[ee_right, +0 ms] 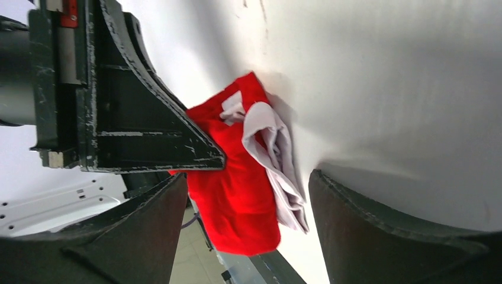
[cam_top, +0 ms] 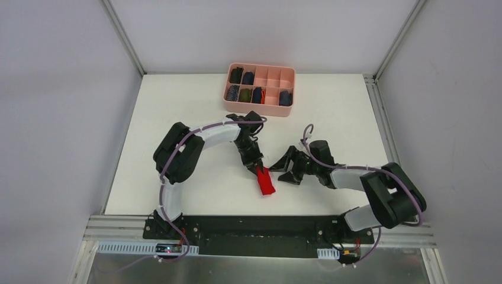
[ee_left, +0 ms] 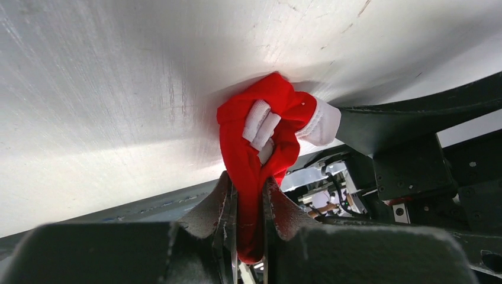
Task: Roll the underwear
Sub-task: Roll the underwear to the center of the board, then pick up the underwear from the center of the board, then move the storage box to the center of the board.
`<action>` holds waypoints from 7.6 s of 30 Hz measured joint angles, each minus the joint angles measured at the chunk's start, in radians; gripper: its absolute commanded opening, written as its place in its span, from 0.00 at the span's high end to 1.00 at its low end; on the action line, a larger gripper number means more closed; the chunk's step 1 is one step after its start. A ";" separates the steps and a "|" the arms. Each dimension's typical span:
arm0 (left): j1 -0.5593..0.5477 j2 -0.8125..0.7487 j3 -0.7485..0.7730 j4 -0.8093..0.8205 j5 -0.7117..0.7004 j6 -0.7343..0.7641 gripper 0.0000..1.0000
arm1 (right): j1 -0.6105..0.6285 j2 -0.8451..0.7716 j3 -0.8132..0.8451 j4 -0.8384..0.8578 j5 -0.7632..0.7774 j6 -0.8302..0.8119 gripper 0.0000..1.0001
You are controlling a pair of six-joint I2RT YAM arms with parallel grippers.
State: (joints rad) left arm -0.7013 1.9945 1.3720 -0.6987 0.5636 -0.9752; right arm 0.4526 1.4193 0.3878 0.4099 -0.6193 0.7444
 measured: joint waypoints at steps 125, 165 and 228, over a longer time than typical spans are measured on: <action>-0.001 0.036 0.007 -0.051 -0.022 -0.021 1.00 | 0.414 -0.166 0.034 -0.182 0.503 0.033 0.55; 0.106 0.000 0.155 -0.099 -0.156 0.032 0.21 | 0.396 -0.246 0.113 -0.478 0.613 -0.046 1.00; 0.255 0.478 1.060 -0.012 -0.512 0.503 0.48 | 0.098 -0.282 0.540 -1.158 0.847 -0.128 1.00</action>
State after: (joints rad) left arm -0.4461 2.4725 2.4321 -0.7105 0.0517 -0.4721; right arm 0.5510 1.1378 0.9276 -0.7483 0.2279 0.6167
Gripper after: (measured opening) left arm 0.531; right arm 0.345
